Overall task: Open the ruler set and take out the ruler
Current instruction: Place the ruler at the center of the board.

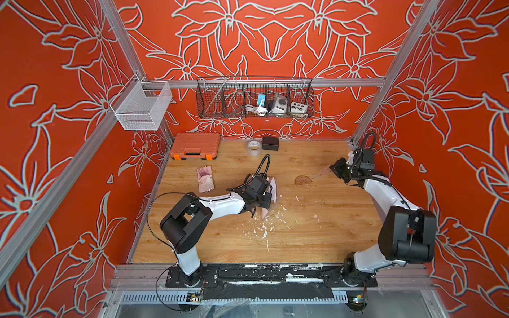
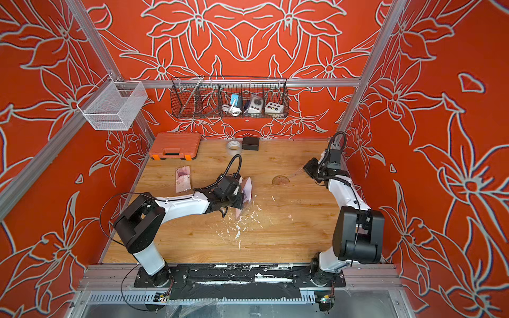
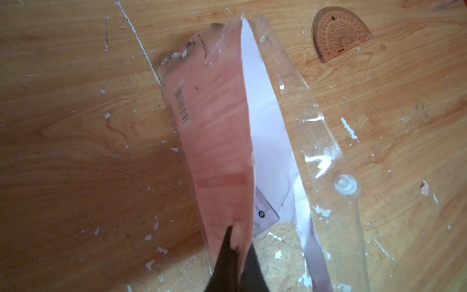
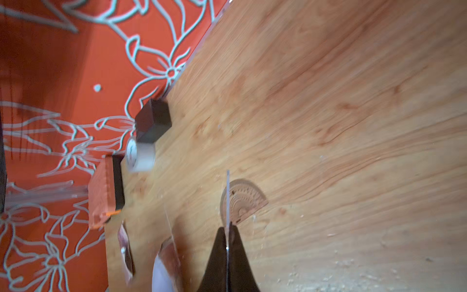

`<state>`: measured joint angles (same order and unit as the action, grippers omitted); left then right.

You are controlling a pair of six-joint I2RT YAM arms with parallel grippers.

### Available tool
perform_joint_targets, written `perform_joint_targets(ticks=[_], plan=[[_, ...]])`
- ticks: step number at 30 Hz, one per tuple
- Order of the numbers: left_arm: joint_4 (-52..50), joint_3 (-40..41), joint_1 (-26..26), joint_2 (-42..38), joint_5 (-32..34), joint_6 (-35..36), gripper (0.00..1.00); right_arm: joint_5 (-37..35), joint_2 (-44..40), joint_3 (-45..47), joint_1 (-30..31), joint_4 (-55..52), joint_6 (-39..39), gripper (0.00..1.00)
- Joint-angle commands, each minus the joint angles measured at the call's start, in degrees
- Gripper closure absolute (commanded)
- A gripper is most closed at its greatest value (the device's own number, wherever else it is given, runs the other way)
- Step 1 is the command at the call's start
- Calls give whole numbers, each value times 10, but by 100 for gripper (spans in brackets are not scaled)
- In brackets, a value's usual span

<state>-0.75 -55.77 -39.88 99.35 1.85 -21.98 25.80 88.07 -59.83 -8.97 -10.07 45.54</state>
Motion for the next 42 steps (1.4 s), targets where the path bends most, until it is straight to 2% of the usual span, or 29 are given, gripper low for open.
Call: perform_joint_targets(ticks=[1, 4, 9, 15, 17, 22, 26, 28, 32, 36, 39, 42], plan=[[-13, 14, -3, -5, 4, 0, 100, 8, 41, 19, -32, 79, 66, 100], [-12, 10, -3, -2, 0, 4, 100, 23, 80, 36, -39, 152, 99, 100], [-16, 9, -3, -10, 11, 6, 100, 8, 126, 128, -40, 385, 202, 100], [-15, 14, -3, -14, 11, 5, 100, 3, 184, 165, -38, 523, 259, 100], [-17, 14, -2, -13, 13, 4, 100, -9, 186, 179, -37, 535, 261, 100], [-16, 12, -3, -12, 13, 3, 100, 6, 192, 192, -32, 535, 266, 100], [-20, 8, -2, -8, 12, 4, 100, 6, 159, 201, -31, 499, 255, 77], [-19, 8, -3, -7, 10, 3, 100, 1, 126, 197, -29, 455, 244, 69], [-22, 7, -3, -6, 10, 3, 100, -26, 42, 174, -29, 284, 218, 68], [-22, 7, -3, -9, 9, 3, 100, -57, -66, 181, -23, 206, 201, 68], [-18, 9, -3, -10, 5, 3, 100, -18, -109, 160, -1, 184, 150, 68], [-13, 14, -3, -9, 2, 4, 100, 51, -108, 100, 65, 99, 61, 70]])
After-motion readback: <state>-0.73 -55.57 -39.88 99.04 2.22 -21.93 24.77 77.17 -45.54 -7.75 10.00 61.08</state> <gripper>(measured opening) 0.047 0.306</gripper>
